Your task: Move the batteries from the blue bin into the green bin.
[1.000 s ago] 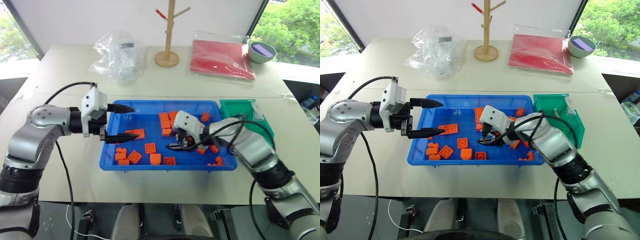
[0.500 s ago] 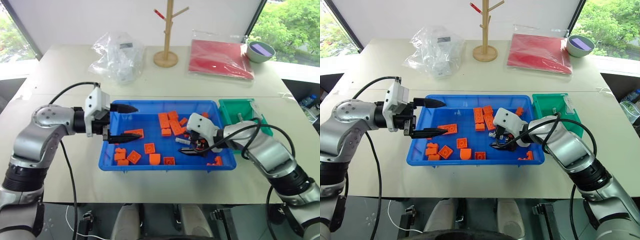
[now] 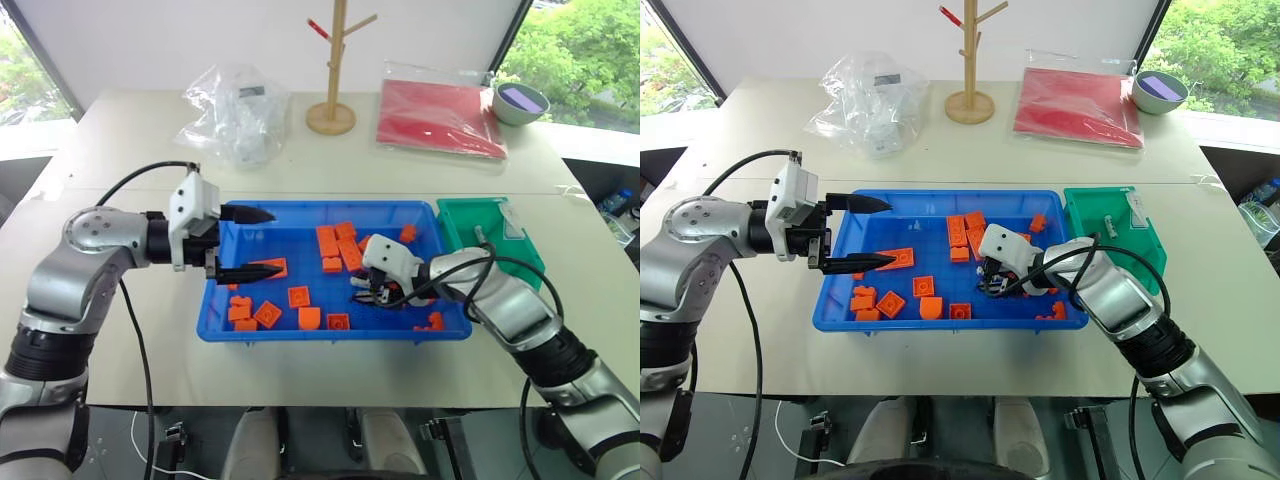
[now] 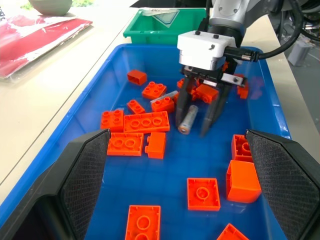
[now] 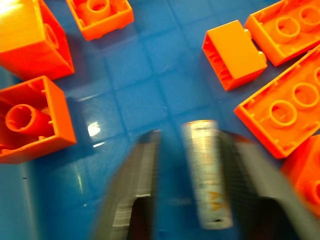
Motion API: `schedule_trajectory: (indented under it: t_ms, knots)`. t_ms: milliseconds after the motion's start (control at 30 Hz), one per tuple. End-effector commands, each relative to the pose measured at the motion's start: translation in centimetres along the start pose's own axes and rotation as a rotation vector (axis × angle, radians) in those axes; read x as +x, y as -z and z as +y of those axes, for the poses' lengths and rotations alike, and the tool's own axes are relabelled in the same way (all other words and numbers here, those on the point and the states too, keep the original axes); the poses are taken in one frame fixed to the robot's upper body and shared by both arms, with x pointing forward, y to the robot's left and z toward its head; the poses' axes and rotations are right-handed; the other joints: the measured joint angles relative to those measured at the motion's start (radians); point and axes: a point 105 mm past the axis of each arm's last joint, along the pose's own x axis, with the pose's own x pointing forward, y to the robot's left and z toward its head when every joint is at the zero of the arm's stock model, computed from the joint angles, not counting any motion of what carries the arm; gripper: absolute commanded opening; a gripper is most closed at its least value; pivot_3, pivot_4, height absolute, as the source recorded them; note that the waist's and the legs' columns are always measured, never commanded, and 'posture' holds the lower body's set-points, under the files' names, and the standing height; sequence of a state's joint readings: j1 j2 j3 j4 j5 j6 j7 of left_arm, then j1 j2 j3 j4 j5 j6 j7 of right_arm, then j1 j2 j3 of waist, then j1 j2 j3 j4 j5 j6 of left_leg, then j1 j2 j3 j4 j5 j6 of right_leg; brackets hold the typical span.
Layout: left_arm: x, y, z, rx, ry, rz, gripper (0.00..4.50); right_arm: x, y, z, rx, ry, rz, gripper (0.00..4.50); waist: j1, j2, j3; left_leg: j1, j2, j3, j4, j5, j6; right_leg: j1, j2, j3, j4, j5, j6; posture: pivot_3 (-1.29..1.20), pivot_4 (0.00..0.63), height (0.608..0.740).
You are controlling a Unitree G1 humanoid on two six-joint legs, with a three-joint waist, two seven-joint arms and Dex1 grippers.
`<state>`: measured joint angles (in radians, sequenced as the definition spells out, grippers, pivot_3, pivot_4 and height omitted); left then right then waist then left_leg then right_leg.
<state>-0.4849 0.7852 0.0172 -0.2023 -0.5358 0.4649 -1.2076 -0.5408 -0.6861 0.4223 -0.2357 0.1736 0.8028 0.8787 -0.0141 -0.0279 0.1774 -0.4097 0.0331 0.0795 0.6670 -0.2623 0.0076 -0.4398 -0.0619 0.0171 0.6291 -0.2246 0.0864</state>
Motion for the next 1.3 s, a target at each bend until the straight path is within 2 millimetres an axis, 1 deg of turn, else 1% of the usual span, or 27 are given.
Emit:
schedule_trajectory:
  t_ms: [33, 100, 167, 233, 300, 367, 467, 533, 600, 633, 700, 733, 767, 800, 833, 867, 967, 1033, 1100, 1200, 1300]
  knots:
    - [0.0, -0.9, 0.3, 0.029, -0.040, -0.057, 4.50, -0.9, -0.9, -0.4, 0.022, 0.012, -0.021, 0.27, 0.002, 0.000, 0.000, 0.000, 0.000, 0.000, 0.000, 0.000, 0.000, 0.000, 0.000, 0.000, 0.000, 0.000, 0.000, 0.00, 0.150, 0.736]
    - [-0.4, -0.4, -0.1, 0.028, -0.021, -0.042, 4.50, -1.8, -2.1, -0.5, 0.056, 0.006, -0.065, 0.27, 0.001, 0.000, 0.000, 0.000, 0.000, 0.000, 0.000, 0.000, 0.000, 0.000, 0.000, 0.000, 0.000, 0.000, 0.000, 0.00, 0.150, 0.736]
    - [-0.9, -0.1, 0.0, 0.023, -0.028, -0.037, 4.50, -3.4, -3.8, -1.0, 0.099, 0.019, -0.127, 0.27, 0.000, 0.000, 0.000, 0.000, 0.000, 0.000, 0.000, 0.000, 0.000, 0.000, 0.000, 0.000, 0.000, 0.000, 0.000, 0.00, 0.150, 0.736]
    - [-1.4, 0.1, 0.3, 0.009, -0.039, -0.026, 4.50, -5.7, -5.2, -1.9, 0.131, 0.052, -0.183, 0.27, 0.000, 0.000, 0.000, 0.000, 0.000, 0.000, 0.000, 0.000, 0.000, -0.001, 0.000, 0.000, 0.001, 0.000, 0.000, 0.00, 0.150, 0.736]
    - [-1.7, 0.5, 0.4, 0.004, -0.044, -0.009, 4.50, -8.3, -5.7, -3.2, 0.164, 0.116, -0.214, 0.27, 0.001, 0.000, 0.000, 0.000, 0.001, 0.000, 0.000, 0.000, 0.000, -0.001, 0.000, 0.000, 0.001, 0.000, 0.000, 0.00, 0.150, 0.736]
    - [-2.0, 0.7, 0.7, 0.001, -0.056, -0.002, 4.50, -11.2, -4.8, -5.2, 0.191, 0.232, -0.197, 0.27, 0.007, 0.000, 0.000, 0.000, 0.001, -0.001, 0.000, 0.000, 0.000, -0.001, -0.001, 0.000, 0.000, 0.000, 0.000, 0.00, 0.150, 0.736]
    - [-2.3, 0.9, 1.0, -0.005, -0.070, -0.003, 4.50, -15.1, -1.7, -7.8, 0.248, 0.400, -0.122, 0.27, 0.017, 0.000, 0.000, -0.001, 0.000, 0.000, 0.000, 0.000, 0.001, 0.000, -0.003, -0.001, -0.002, 0.000, -0.001, 0.00, 0.150, 0.736]
    - [-2.4, 1.0, 1.2, -0.010, -0.085, -0.008, 4.50, -16.9, 0.5, -8.8, 0.286, 0.476, -0.070, 0.27, 0.018, 0.000, 0.000, -0.001, 0.000, 0.000, 0.000, -0.001, 0.001, 0.000, -0.003, -0.001, -0.004, 0.000, -0.001, 0.00, 0.150, 0.736]
    - [-2.5, 1.1, 1.5, -0.014, -0.107, -0.010, 4.50, -17.8, 2.5, -9.2, 0.324, 0.525, -0.027, 0.27, 0.017, 0.000, 0.000, -0.001, 0.000, 0.001, 0.000, -0.001, 0.002, 0.000, -0.003, 0.000, -0.006, 0.000, -0.001, 0.00, 0.150, 0.736]
    - [-2.5, 1.1, 1.5, -0.015, -0.108, -0.009, 4.50, -17.9, 3.3, -9.2, 0.336, 0.538, -0.004, 0.27, 0.015, 0.000, 0.000, -0.001, 0.000, 0.001, 0.000, -0.001, 0.002, 0.000, -0.002, 0.000, -0.005, 0.000, -0.001, 0.00, 0.150, 0.736]
    - [-2.4, 1.2, 1.4, -0.015, -0.098, -0.005, 4.50, -17.8, 4.6, -9.2, 0.347, 0.557, 0.028, 1.17, 0.007, 0.000, 0.000, -0.001, 0.000, 0.001, 0.000, -0.001, 0.002, 0.000, -0.001, 0.000, -0.005, 0.000, -0.001, 0.00, 0.150, 0.736]
    - [-2.4, 1.2, 1.3, -0.014, -0.095, -0.005, 4.50, -17.7, 5.1, -9.1, 0.346, 0.562, 0.041, 1.53, 0.002, 0.000, 0.000, -0.001, 0.000, 0.001, 0.000, -0.001, 0.002, 0.000, -0.001, 0.000, -0.004, 0.000, -0.001, 0.00, 0.150, 0.736]
    - [-2.4, 1.2, 1.3, -0.013, -0.094, -0.005, 4.50, -17.6, 5.4, -9.2, 0.344, 0.567, 0.050, 2.04, -0.002, 0.000, 0.000, -0.001, 0.000, 0.001, 0.000, -0.001, 0.002, 0.000, -0.001, 0.001, -0.003, 0.000, -0.001, 0.00, 0.150, 0.736]
    - [-2.3, 1.2, 1.3, -0.012, -0.092, -0.005, 4.50, -17.5, 5.5, -9.2, 0.329, 0.570, 0.059, 2.49, -0.005, 0.000, 0.000, -0.001, 0.000, 0.001, 0.000, -0.001, 0.002, 0.000, -0.001, 0.001, -0.003, 0.000, 0.000, 0.00, 0.150, 0.736]
    - [-2.2, 1.1, 1.4, -0.010, -0.091, -0.005, 4.50, -17.3, 5.4, -9.2, 0.316, 0.570, 0.058, 3.08, -0.007, 0.000, 0.000, 0.000, 0.000, 0.001, 0.000, -0.001, 0.002, -0.001, -0.001, 0.001, -0.002, 0.000, 0.000, 0.00, 0.150, 0.736]
    - [-2.2, 1.1, 1.3, -0.009, -0.090, -0.005, 4.50, -17.2, 4.7, -9.3, 0.300, 0.564, 0.039, 3.52, -0.007, 0.000, 0.000, 0.000, 0.000, 0.002, 0.000, -0.001, 0.002, -0.001, -0.001, 0.002, -0.002, 0.000, 0.000, 0.00, 0.150, 0.736]
    - [-2.0, 1.0, 1.2, -0.004, -0.084, -0.007, 4.50, -16.7, 2.0, -9.3, 0.259, 0.525, -0.038, 3.52, -0.006, 0.001, 0.000, 0.000, 0.000, 0.001, 0.000, -0.001, 0.002, -0.002, 0.000, 0.002, -0.001, 0.000, 0.000, 0.00, 0.150, 0.736]
    - [-1.9, 1.0, 1.1, -0.002, -0.080, -0.007, 4.50, -15.6, 0.1, -8.6, 0.223, 0.462, -0.080, 3.52, -0.005, 0.000, 0.000, 0.000, 0.000, 0.001, 0.000, -0.001, 0.002, -0.002, 0.000, 0.002, -0.001, 0.000, 0.000, 0.00, 0.150, 0.736]
    - [-1.9, 1.0, 1.0, 0.000, -0.078, -0.006, 4.50, -13.8, -1.3, -7.5, 0.205, 0.395, -0.109, 3.52, -0.005, 0.000, 0.000, 0.000, 0.001, 0.001, -0.001, -0.001, 0.002, -0.002, 0.000, 0.001, -0.001, 0.000, 0.000, 0.00, 0.150, 0.736]
    - [-1.7, 0.9, 0.9, 0.004, -0.077, -0.008, 4.50, -11.3, -1.7, -5.8, 0.201, 0.310, -0.100, 3.52, -0.001, 0.000, 0.000, 0.000, 0.001, 0.001, -0.001, -0.001, 0.002, -0.002, 0.000, 0.001, -0.001, 0.000, 0.000, 0.00, 0.150, 0.736]
    - [-1.6, 0.8, 0.8, 0.010, -0.078, -0.010, 4.50, -9.0, -0.9, -4.3, 0.222, 0.253, -0.070, 3.52, 0.005, 0.000, 0.000, -0.002, 0.000, 0.000, 0.000, -0.001, 0.002, -0.002, -0.001, 0.001, -0.001, 0.000, 0.000, 0.00, 0.150, 0.736]
